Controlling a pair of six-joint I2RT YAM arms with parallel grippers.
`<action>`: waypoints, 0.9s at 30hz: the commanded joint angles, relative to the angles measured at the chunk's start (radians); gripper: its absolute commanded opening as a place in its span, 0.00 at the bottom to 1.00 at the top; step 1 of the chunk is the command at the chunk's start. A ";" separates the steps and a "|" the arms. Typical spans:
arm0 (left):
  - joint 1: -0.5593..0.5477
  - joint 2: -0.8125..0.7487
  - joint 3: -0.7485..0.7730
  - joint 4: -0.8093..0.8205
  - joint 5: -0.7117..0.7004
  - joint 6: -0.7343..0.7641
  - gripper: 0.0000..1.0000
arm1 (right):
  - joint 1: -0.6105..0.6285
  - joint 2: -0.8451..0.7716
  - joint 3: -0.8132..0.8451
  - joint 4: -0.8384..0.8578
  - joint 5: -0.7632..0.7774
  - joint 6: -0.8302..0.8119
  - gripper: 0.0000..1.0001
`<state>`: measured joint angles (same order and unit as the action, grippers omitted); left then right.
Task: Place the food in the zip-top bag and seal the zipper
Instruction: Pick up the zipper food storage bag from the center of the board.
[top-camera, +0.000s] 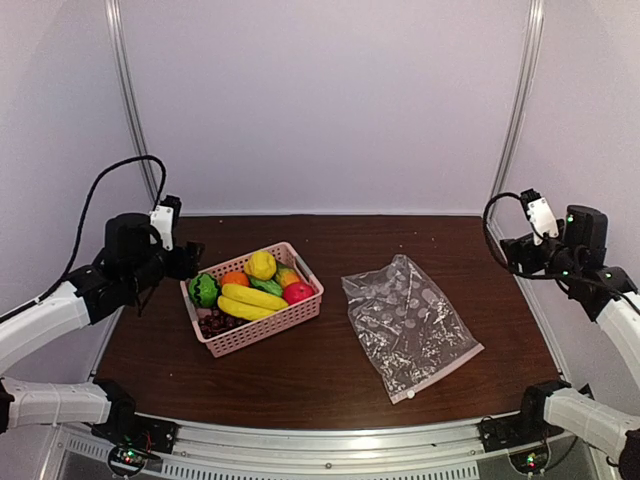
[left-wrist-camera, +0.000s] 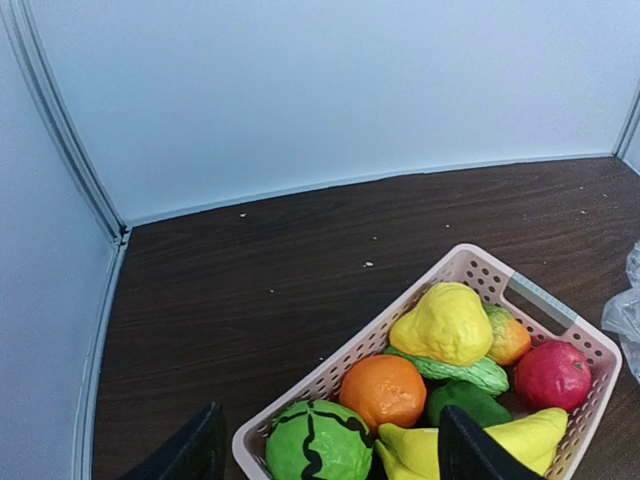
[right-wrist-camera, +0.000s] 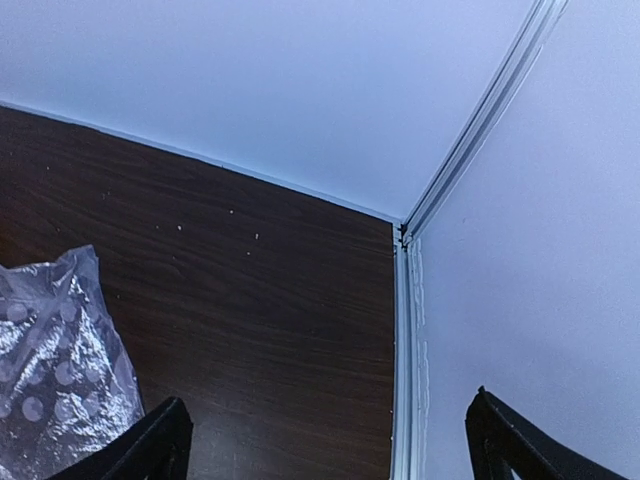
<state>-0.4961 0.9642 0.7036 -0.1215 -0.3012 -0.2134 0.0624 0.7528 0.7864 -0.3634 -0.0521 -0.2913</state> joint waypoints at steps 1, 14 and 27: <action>-0.059 -0.026 -0.018 0.081 0.158 0.058 0.72 | -0.011 -0.039 -0.052 -0.098 -0.065 -0.184 0.96; -0.580 0.303 0.205 -0.008 0.218 0.124 0.67 | 0.021 -0.048 -0.134 -0.492 -0.300 -0.682 0.74; -0.716 0.789 0.528 0.022 0.260 -0.289 0.64 | 0.284 0.023 -0.181 -0.589 -0.278 -0.898 0.52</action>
<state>-1.2098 1.6630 1.1320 -0.1036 -0.0559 -0.2985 0.2737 0.7315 0.6231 -0.9356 -0.3473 -1.1324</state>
